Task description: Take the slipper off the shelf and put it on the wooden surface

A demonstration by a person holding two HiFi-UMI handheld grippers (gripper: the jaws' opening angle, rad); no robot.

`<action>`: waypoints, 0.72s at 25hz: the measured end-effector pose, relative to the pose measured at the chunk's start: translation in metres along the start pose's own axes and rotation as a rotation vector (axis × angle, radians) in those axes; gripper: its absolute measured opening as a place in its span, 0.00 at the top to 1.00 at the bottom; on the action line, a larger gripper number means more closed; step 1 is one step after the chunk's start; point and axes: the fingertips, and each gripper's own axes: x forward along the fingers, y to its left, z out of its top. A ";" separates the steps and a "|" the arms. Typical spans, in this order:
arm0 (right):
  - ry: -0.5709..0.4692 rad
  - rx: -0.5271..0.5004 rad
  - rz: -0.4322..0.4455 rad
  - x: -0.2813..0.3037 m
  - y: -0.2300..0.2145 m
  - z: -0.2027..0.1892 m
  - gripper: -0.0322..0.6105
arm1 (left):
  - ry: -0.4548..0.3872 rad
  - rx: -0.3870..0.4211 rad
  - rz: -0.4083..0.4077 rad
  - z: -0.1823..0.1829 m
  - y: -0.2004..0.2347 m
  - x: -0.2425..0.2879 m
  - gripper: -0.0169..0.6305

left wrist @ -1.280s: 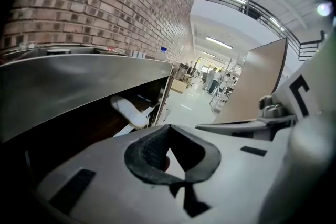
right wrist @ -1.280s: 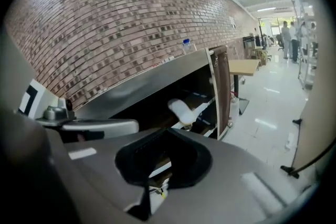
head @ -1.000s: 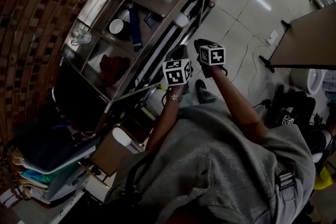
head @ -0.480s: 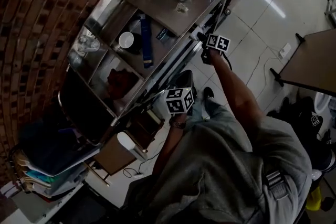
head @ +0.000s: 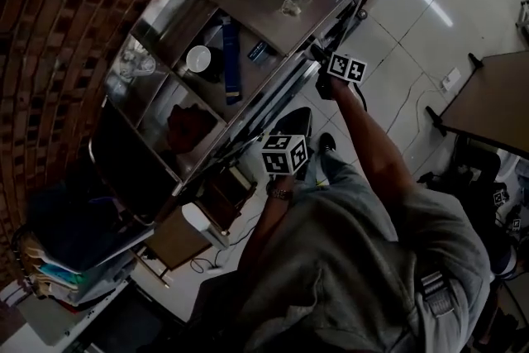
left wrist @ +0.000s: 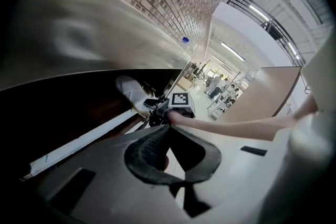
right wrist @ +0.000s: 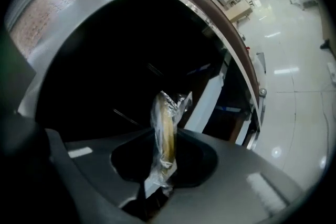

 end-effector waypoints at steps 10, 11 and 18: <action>0.061 -0.428 -0.234 -0.157 0.046 -0.023 0.86 | -0.032 0.191 0.215 0.014 -0.011 0.004 0.97; 0.065 -0.426 -0.230 -0.167 0.052 -0.031 0.86 | -0.031 0.194 0.241 0.012 -0.012 0.005 0.97; 0.070 -0.476 -0.190 -0.205 0.072 -0.059 0.86 | -0.082 0.141 0.233 0.004 -0.044 -0.012 0.97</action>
